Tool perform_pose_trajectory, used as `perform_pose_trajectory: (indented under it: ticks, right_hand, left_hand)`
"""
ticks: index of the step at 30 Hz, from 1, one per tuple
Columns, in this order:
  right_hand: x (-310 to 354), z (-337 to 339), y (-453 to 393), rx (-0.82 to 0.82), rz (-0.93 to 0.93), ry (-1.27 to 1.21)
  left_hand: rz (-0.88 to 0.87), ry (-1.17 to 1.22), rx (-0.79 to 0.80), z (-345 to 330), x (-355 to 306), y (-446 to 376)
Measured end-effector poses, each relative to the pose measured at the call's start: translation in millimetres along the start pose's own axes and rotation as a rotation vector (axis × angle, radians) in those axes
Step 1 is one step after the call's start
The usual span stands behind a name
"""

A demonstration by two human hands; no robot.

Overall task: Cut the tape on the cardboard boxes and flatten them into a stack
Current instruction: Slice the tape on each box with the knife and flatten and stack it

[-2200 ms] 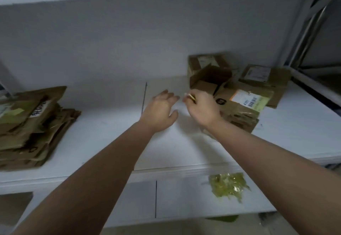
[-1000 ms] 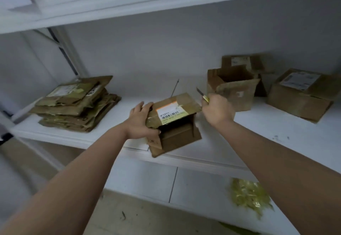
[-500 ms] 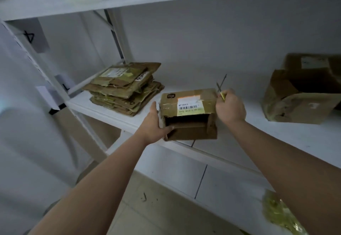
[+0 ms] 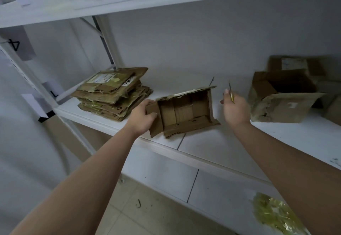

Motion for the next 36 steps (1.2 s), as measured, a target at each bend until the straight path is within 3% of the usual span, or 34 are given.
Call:
perform_pose_trajectory:
  ticks: [7, 11, 15, 22, 28, 31, 36]
  right_hand:
    - [-10, 0, -9, 0.113, -0.120, -0.162]
    - [-13, 1, -14, 0.119, -0.150, -0.239]
    - [-14, -1, -18, 0.169, -0.110, -0.151]
    - [8, 0, -24, 0.084, 0.026, -0.237]
    - [-13, -22, -15, 0.156, 0.023, -0.094]
    - [-8, -23, -13, 0.138, 0.046, -0.071]
    - [3, -17, -15, 0.070, 0.139, -0.049]
  left_hand:
    - [-0.162, 0.025, 0.035, -6, -16, 22]
    - [-0.034, 0.312, 0.171, -18, -15, 27]
    - [0.145, 0.531, 0.087, -19, -7, 19]
    - [-0.051, 0.656, -0.087, -8, -41, 2]
    - [0.052, 0.377, -0.170, -9, -5, 5]
    - [0.092, 0.351, -0.206, -5, 3, 8]
    - [-0.104, 0.353, -0.189, -1, -9, 5]
Point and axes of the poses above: each hand's wrist, its own y-axis away from the middle knuckle, its own z-axis out of the back of the hand, x = y × z, the point moved 8 cm from there along -y, towards the middle knuckle, and after that the axes turned 6 degrees about y, right-handed, at the moved point
